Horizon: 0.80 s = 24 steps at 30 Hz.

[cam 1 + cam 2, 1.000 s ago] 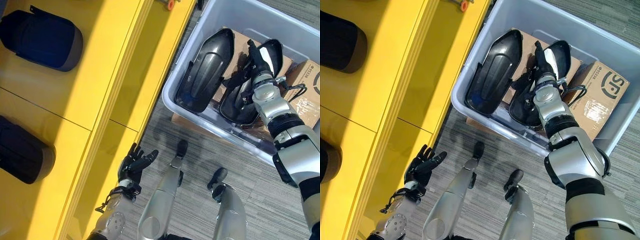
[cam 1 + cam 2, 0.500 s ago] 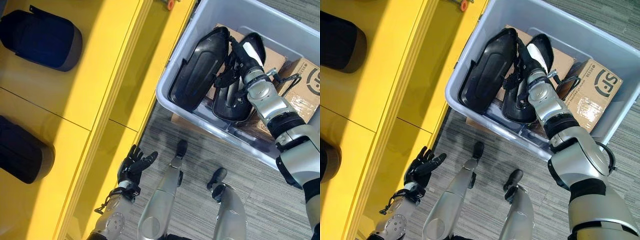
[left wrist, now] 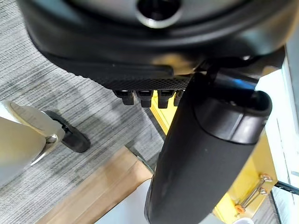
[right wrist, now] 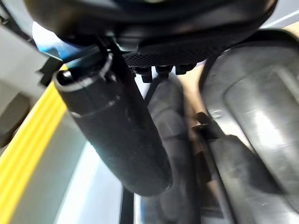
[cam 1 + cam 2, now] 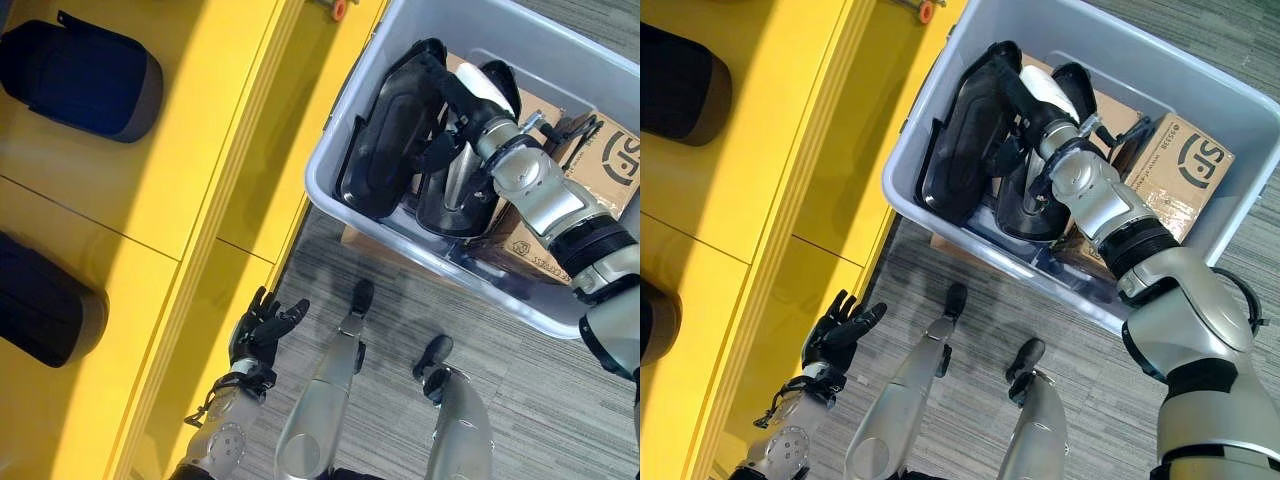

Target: Move parts from the plastic box to the shelf.

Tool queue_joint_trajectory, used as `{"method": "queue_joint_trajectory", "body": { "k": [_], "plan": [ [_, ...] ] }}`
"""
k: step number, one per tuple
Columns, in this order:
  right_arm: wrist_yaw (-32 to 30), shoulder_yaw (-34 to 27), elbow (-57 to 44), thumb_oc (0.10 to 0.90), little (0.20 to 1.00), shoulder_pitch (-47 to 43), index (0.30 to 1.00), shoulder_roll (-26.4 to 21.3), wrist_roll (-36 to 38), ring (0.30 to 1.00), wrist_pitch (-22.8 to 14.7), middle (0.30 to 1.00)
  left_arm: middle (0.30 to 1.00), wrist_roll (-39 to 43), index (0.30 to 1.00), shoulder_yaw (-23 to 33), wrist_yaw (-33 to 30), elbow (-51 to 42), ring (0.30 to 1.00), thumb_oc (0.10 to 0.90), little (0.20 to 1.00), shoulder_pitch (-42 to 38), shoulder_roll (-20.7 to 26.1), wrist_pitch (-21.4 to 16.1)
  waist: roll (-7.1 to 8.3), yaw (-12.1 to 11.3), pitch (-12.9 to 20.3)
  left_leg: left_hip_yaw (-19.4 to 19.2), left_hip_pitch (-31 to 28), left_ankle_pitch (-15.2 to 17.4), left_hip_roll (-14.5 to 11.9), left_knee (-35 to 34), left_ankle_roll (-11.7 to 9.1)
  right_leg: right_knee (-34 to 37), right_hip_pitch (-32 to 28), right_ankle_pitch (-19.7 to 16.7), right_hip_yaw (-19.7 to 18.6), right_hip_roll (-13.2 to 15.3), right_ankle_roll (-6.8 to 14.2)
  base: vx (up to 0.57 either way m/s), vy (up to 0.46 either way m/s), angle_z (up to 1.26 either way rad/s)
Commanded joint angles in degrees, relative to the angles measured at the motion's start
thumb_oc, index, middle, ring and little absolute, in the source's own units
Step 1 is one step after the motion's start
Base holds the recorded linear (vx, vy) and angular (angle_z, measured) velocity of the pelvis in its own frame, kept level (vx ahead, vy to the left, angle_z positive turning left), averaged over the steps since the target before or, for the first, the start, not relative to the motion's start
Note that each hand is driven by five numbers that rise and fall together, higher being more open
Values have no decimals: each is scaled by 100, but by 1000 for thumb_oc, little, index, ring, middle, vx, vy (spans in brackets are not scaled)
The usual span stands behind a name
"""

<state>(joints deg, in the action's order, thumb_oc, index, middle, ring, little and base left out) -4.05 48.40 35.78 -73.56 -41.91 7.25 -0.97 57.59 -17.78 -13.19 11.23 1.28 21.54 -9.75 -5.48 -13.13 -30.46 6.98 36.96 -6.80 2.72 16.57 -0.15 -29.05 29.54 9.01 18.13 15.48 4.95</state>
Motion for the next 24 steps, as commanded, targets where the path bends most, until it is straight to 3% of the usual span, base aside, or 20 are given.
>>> {"method": "queue_joint_trajectory", "body": {
  "k": [1, 7, 9, 18, 24],
  "plan": [
    [-240, 26, -818, 900, 1000, -1067, 1000, -163, -245, 1000, -441, 1000, 1000, -223, 1000, 241, -51, -522, 1000, 900, 1000, 251, 288, -250, 384, -126, 66, 149, -31, 970, -225, 443, -44, 580, -265, -321, -221, 162, 173, -10, 1, -3],
    [-350, -265, -1781, 900, 1000, -780, 1000, -765, -335, 1000, -173, 1000, 1000, -183, 1000, 457, -177, -632, 1000, 900, 1000, 319, 167, -283, 652, 85, 66, 122, -91, 981, -299, 400, -67, 638, -301, -332, -246, 119, 164, -24, -1, -6],
    [-395, -506, -2152, 900, 1000, -558, 1000, -947, -397, 1000, -83, 1000, 1000, -182, 1000, 576, -222, -687, 1000, 900, 1000, 305, 123, -290, 750, 179, 66, 80, -8, 828, -325, 348, -48, 751, -245, -485, -215, 105, 121, -84, 29, -6],
    [-468, -1587, -2848, 900, 1000, 896, 1000, -1024, -867, 1000, 243, 1000, 1000, -195, 1000, 831, -327, -897, 1000, 900, 1000, 363, -64, -283, 1061, 412, 66, 32, -139, 852, -399, 266, -45, 843, -338, -510, -245, 46, 123, -6, -9, -8],
    [-603, -2442, -2998, 900, 1000, 1977, 1000, -559, -1075, 1000, 407, 1000, 1000, -202, 1000, 947, -349, -958, 1000, 900, 1000, 421, -170, -258, 1148, 513, 66, 20, -173, 875, -423, 254, -24, 874, -371, -503, -277, 4, 124, 2, -3, -6]
  ]
}}
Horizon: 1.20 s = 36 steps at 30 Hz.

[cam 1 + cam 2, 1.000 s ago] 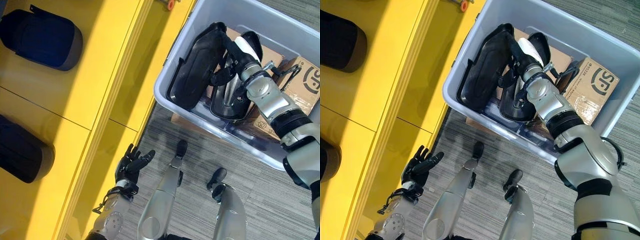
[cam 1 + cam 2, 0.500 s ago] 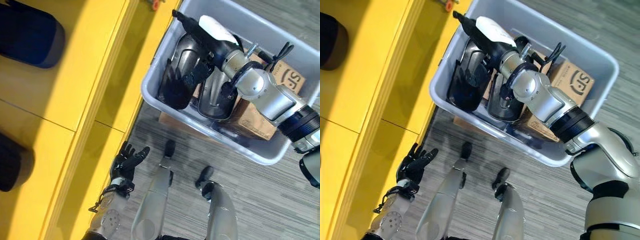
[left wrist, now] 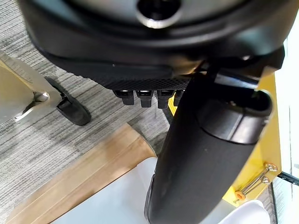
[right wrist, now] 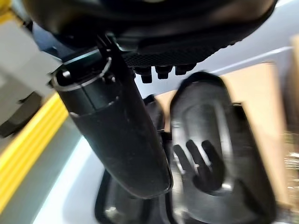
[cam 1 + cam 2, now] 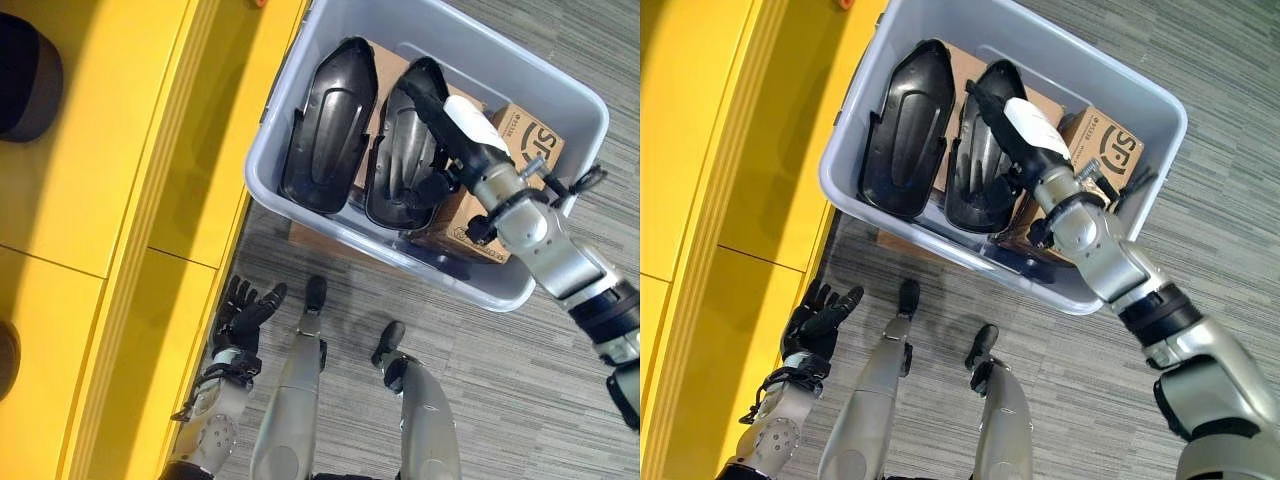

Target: Move parts from the plastic box to the shelf.

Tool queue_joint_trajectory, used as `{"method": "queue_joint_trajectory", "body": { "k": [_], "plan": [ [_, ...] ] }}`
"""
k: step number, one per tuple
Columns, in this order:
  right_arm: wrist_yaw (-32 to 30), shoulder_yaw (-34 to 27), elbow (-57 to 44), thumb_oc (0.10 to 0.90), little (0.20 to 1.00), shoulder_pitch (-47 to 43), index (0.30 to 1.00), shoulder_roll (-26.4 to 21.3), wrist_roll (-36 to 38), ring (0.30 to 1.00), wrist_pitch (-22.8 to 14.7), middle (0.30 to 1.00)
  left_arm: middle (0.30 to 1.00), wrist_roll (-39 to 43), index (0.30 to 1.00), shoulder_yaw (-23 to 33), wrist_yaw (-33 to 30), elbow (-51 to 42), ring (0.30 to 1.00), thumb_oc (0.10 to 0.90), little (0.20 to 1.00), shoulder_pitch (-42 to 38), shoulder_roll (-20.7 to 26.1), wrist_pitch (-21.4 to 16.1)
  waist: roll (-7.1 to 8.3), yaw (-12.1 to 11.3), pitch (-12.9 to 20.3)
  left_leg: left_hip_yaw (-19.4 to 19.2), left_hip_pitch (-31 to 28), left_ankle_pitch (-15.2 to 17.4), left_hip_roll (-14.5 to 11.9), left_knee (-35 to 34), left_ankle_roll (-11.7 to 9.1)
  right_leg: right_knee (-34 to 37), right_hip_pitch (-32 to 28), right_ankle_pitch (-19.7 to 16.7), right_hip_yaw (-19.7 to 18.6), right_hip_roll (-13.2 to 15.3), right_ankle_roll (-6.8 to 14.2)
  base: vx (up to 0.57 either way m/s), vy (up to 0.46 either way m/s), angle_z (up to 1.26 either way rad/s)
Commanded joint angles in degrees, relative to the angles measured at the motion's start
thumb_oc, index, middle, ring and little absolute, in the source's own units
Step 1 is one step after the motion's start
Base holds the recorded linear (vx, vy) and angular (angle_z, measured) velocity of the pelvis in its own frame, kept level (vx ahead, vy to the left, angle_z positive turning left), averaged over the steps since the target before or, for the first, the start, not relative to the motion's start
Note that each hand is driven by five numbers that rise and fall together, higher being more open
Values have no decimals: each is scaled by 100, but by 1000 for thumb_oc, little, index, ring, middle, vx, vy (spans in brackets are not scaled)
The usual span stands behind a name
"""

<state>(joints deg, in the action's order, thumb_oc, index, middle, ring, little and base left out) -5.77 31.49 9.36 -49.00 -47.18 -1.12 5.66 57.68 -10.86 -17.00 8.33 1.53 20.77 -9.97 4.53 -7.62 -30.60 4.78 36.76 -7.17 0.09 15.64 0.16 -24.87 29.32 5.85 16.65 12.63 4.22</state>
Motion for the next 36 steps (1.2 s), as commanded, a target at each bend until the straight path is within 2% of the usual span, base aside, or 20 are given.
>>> {"method": "queue_joint_trajectory", "body": {
  "k": [1, 11, 23, 30, 36],
  "plan": [
    [-439, -838, -384, 900, 1000, -367, 1000, 30, -256, 1000, -256, 1000, 1000, -211, 1000, 264, 32, -687, 1000, 900, 1000, 401, -93, -233, 155, -32, 81, 239, -154, 914, -162, 343, -54, 464, -349, -188, -134, 284, 202, 8, -10, -8],
    [-614, -1252, -143, 900, 1000, 352, 1000, 604, -827, 1000, -258, 1000, 1000, -274, 1000, 300, 102, -717, 1000, 900, 1000, 522, -180, -250, 139, 12, 81, 219, -122, 948, -165, 372, -31, 451, -309, -172, -150, 280, 212, 0, 0, 0],
    [-677, -1326, -62, 900, 1000, 599, 1000, 869, -1172, 1000, -271, 1000, 1000, -292, 1000, 287, 128, -747, 1000, 900, 1000, 594, -188, -257, 82, 29, 81, 207, -26, 987, -155, 454, -8, 376, -213, -153, -174, 283, 207, 0, 0, 0],
    [-620, -1131, 88, 900, 1000, 533, 1000, 946, -1564, 1000, -276, 1000, 1000, -322, 1000, 239, 174, -749, 1000, 900, 1000, 620, -172, -260, 49, 19, 81, 203, 58, 1013, -124, 538, -7, 315, -131, -145, -200, 298, 199, 0, 0, 0],
    [-603, -1041, 217, 900, 1000, 530, 1000, 977, -1607, 1000, -296, 1000, 1000, -320, 1000, 244, 174, -764, 1000, 900, 1000, 655, -173, -288, 24, 16, 81, 205, 106, 1058, -108, 635, 8, 224, -70, -122, -219, 305, 199, 0, 0, 0]
  ]
}}
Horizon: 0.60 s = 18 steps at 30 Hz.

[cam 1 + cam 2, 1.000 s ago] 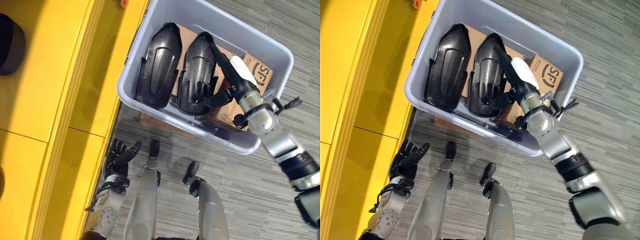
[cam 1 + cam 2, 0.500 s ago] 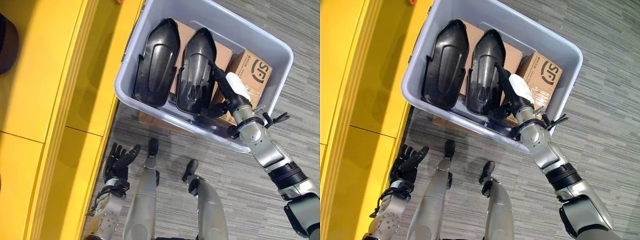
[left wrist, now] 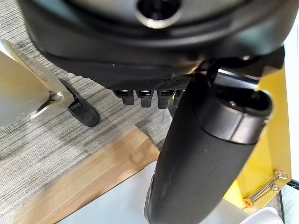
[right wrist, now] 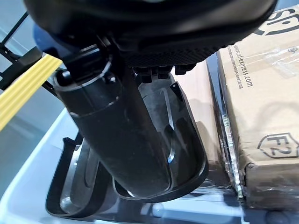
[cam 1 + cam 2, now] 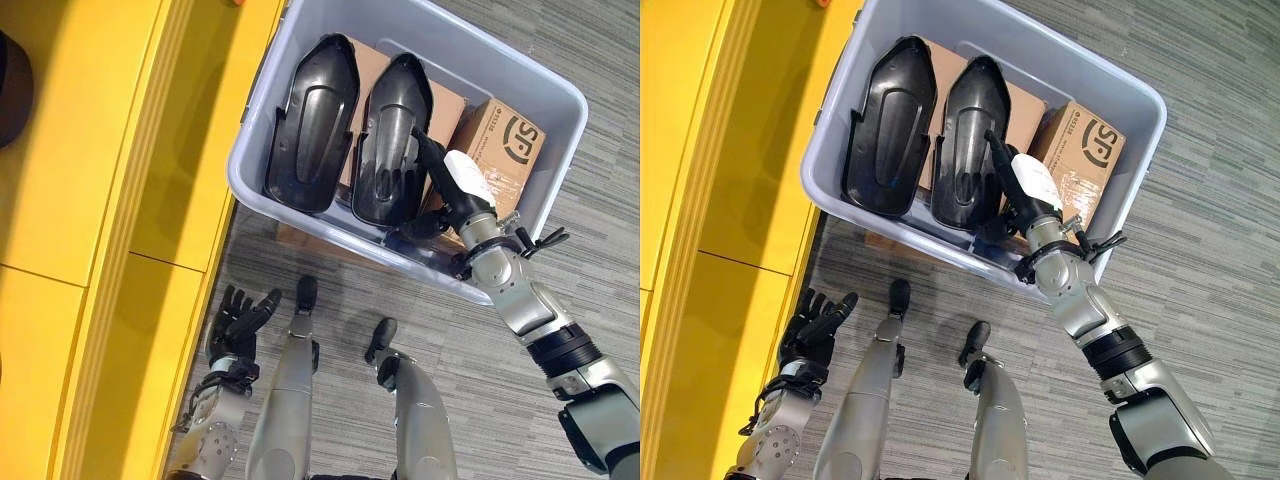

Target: Move parts from the plastic box to the shelf.

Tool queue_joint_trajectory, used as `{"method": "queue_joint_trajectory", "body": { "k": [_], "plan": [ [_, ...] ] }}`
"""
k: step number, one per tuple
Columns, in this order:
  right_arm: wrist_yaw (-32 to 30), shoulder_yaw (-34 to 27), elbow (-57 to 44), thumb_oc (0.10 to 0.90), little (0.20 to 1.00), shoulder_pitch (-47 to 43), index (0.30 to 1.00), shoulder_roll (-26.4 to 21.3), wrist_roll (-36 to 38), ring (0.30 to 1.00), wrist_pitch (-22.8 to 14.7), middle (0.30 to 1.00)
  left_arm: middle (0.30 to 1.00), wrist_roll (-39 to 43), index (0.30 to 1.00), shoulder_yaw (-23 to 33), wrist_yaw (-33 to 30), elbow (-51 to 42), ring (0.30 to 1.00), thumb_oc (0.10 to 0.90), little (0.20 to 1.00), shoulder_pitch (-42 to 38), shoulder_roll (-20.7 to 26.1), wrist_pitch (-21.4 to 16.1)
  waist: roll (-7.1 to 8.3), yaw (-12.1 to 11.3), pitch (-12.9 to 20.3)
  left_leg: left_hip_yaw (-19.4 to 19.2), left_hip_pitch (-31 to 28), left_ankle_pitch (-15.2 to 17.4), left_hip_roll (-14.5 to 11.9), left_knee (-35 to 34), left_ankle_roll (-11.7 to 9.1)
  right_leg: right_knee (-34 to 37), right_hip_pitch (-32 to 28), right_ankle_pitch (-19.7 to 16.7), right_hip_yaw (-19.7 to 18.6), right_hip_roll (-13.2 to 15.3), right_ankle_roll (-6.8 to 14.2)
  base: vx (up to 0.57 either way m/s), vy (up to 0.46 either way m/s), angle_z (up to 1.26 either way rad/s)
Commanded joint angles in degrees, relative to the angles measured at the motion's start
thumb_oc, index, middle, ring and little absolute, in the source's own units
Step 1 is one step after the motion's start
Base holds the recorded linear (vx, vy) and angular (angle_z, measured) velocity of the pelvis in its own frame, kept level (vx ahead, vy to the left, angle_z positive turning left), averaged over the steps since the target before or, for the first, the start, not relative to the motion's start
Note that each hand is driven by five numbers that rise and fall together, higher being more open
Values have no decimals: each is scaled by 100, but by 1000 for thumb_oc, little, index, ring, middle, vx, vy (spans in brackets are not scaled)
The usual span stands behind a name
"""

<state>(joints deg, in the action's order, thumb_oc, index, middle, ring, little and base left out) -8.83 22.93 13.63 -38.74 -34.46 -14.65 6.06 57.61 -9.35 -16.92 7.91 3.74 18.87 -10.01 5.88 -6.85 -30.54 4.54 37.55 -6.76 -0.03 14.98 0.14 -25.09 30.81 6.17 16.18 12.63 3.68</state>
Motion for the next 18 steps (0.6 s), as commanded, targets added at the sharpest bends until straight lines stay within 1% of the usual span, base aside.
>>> {"method": "queue_joint_trajectory", "body": {
  "k": [1, 3, 8, 9, 14, 15, 18],
  "plan": [
    [-298, -184, -210, 900, 1000, -497, 1000, -294, -254, 1000, -336, 1000, 1000, -312, 1000, 94, 166, -722, 1000, 900, 1000, 434, 17, -285, -109, -62, 75, 228, 29, 1018, -96, 704, 10, 243, -217, -153, -174, 306, 253, 0, 0, 0],
    [-290, -160, -177, 900, 1000, -487, 1000, -295, -303, 1000, -343, 1000, 1000, -329, 1000, 89, 170, -707, 1000, 900, 1000, 443, 26, -289, -113, -55, 75, 225, 62, 1069, -86, 812, 19, 177, -194, -129, -198, 315, 249, -6, 18, -2],
    [-199, -94, -70, 900, 1000, -497, 1000, -340, -408, 1000, -328, 1000, 1000, -361, 1000, 80, 163, -747, 1000, 900, 1000, 468, 42, -307, -155, -30, 75, 215, 296, 1334, -28, 1380, 44, -392, 34, 125, -311, 361, 216, -15, 29, -5],
    [-184, -130, -58, 900, 1000, -425, 1000, -357, -443, 1000, -320, 1000, 1000, -370, 1000, 96, 162, -745, 1000, 900, 1000, 499, 38, -304, -181, -6, 75, 206, 414, 1462, -43, 1666, 39, -651, 162, 250, -346, 383, 191, 0, 0, 0],
    [-159, -89, 11, 900, 1000, -448, 1000, -334, -519, 1000, -304, 1000, 1000, -374, 1000, 85, 162, -753, 1000, 900, 1000, 518, 35, -299, -200, 11, 75, 221, 555, 1627, -70, 2003, 55, -990, 334, 417, -398, 385, 154, 0, 0, 0],
    [-172, -73, 66, 900, 1000, -444, 1000, -296, -511, 1000, -310, 1000, 1000, -381, 1000, 76, 158, -772, 1000, 900, 1000, 527, 37, -307, -219, 19, 75, 224, 603, 1694, -65, 2149, 63, -1150, 404, 484, -435, 388, 134, 0, 17, -4],
    [-184, -63, 83, 900, 1000, -442, 1000, -279, -563, 1000, -294, 1000, 1000, -379, 1000, 77, 158, -776, 1000, 900, 1000, 540, 34, -306, -228, 27, 75, 231, 650, 1766, -70, 2278, 81, -1300, 472, 563, -451, 400, 113, 1, 10, -4]
  ]
}}
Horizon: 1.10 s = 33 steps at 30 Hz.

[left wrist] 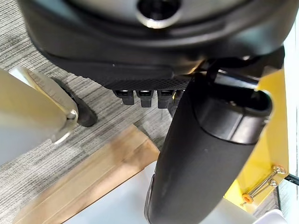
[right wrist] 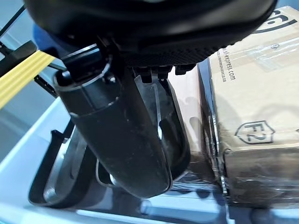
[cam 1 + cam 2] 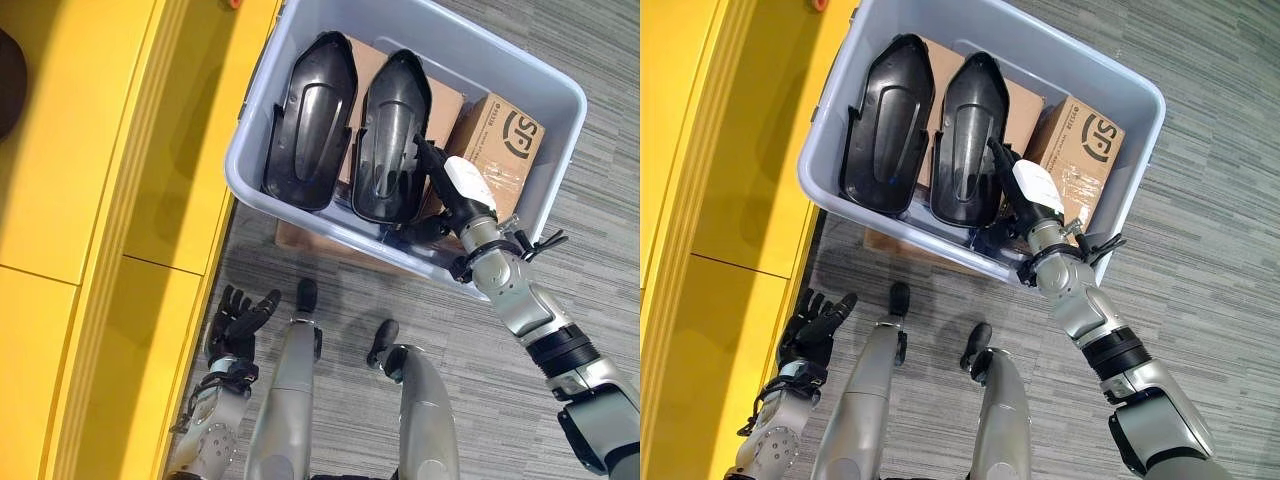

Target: Move parts from the plastic box to the shelf.

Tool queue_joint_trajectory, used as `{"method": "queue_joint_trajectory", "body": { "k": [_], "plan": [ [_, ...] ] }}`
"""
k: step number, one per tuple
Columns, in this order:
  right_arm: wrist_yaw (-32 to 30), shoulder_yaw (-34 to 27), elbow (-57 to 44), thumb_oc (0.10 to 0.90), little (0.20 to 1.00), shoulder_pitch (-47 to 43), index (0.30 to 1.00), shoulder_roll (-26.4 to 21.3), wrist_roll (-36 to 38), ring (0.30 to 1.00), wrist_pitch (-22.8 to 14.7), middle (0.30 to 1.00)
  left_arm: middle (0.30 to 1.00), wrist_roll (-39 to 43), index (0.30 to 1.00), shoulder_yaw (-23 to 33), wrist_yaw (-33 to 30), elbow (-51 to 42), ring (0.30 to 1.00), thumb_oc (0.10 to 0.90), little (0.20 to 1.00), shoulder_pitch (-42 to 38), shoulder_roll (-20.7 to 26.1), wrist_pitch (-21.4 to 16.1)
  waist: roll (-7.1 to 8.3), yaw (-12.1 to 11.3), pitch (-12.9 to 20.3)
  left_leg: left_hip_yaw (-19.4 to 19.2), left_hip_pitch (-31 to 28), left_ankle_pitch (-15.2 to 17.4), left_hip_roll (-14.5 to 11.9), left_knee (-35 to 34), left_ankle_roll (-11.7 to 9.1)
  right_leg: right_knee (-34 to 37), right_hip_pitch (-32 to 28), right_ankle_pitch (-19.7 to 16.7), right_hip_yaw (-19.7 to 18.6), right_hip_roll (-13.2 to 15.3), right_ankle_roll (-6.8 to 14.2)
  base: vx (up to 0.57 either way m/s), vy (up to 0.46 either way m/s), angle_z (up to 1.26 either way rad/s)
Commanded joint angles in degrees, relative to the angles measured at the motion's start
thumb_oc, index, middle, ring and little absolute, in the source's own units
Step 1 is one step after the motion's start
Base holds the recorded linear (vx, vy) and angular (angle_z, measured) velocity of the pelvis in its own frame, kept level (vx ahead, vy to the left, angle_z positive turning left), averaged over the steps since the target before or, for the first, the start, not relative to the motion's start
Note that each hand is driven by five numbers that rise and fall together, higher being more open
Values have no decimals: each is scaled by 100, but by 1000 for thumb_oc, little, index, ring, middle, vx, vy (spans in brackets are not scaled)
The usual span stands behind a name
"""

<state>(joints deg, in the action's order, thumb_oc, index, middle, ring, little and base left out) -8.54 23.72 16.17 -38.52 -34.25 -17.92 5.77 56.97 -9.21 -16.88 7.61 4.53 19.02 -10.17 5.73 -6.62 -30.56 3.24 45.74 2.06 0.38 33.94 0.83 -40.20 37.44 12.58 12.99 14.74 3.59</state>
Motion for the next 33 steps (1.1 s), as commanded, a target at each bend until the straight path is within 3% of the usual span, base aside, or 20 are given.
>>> {"method": "queue_joint_trajectory", "body": {
  "k": [1, 11, 13, 15, 16, 17, 19, 24, 29, 33],
  "plan": [
    [-219, -142, -130, 900, 1000, -459, 1000, -289, -270, 1000, -248, 1000, 1000, -304, 1000, 64, 142, -724, 1000, 900, 1000, 451, 5, -295, -219, 4, 76, 363, -158, 908, -101, 416, 13, 179, -183, -47, -146, 194, 119, 0, 0, 0],
    [-265, -48, -50, 900, 1000, -391, 1000, -158, -566, 1000, -255, 1000, 1000, -317, 1000, 8, 152, -742, 1000, 900, 1000, 502, -28, -281, -243, -8, 76, 424, 35, 1041, -30, 721, 56, -171, 12, 141, -216, 215, 62, 4, 3, 3],
    [-329, 39, 14, 900, 1000, -395, 1000, -161, -839, 1000, -227, 1000, 1000, -320, 1000, -33, 149, -734, 1000, 900, 1000, 566, -39, -275, -257, -28, 76, 435, -56, 1213, -16, 803, 43, -300, -63, 308, -263, 226, 94, 93, -13, 9],
    [-385, 82, 35, 900, 1000, -499, 1000, -195, -1129, 1000, -200, 1000, 1000, -330, 1000, -33, 166, -756, 1000, 900, 1000, 544, -32, -278, -288, -41, 76, 433, 88, 1067, 1, 782, 67, -289, 63, 207, -217, 251, 41, 18, 6, 9],
    [-428, 158, 91, 900, 1000, -506, 1000, -150, -1336, 1000, -176, 1000, 1000, -331, 1000, -50, 161, -760, 1000, 900, 1000, 603, -32, -284, -303, -58, 76, 448, -10, 1222, 12, 826, 43, -356, -14, 353, -273, 243, 77, -52, 26, 5],
    [-480, 203, 131, 900, 1000, -602, 1000, -137, -1537, 1000, -169, 1000, 1000, -341, 1000, -62, 163, -784, 1000, 900, 1000, 578, -17, -300, -329, -79, 76, 453, 152, 1058, 27, 797, 64, -336, 123, 237, -212, 260, 29, 18, 7, 6],
    [-567, 304, 219, 900, 1000, -690, 1000, -129, -1772, 1000, -163, 1000, 1000, -351, 1000, -105, 149, -765, 1000, 900, 1000, 621, -18, -317, -347, -113, 76, 474, 83, 1207, 54, 844, 42, -400, 58, 368, -256, 242, 71, 55, -8, 4],
    [-726, 432, 454, 900, 1000, -874, 1000, -79, -1992, 1000, -103, 1000, 1000, -374, 1000, -187, 137, -786, 1000, 900, 1000, 634, -6, -338, -395, -174, 76, 496, 160, 1216, 68, 872, 43, -460, 141, 404, -247, 259, 65, 30, -11, 5],
    [-1137, 574, 1377, 900, 1000, -1111, 1000, 213, -2019, 1000, 41, 1000, 1000, -380, 1000, -395, 109, -729, 1000, 900, 1000, 531, -16, -398, -517, -224, 76, 525, 335, 1176, 99, 886, 43, -557, 311, 430, -248, 273, 49, 4, 4, 7],
    [-1990, 621, 3002, 900, 1000, -1515, 1000, 659, -1691, 1000, 240, 1000, 1000, -327, 1000, -722, 73, -667, 1000, 900, 1000, 340, 31, -507, -787, -296, 76, 524, 445, 1188, 163, 972, 56, -724, 452, 500, -281, 324, 22, -12, 25, 3]
  ]
}}
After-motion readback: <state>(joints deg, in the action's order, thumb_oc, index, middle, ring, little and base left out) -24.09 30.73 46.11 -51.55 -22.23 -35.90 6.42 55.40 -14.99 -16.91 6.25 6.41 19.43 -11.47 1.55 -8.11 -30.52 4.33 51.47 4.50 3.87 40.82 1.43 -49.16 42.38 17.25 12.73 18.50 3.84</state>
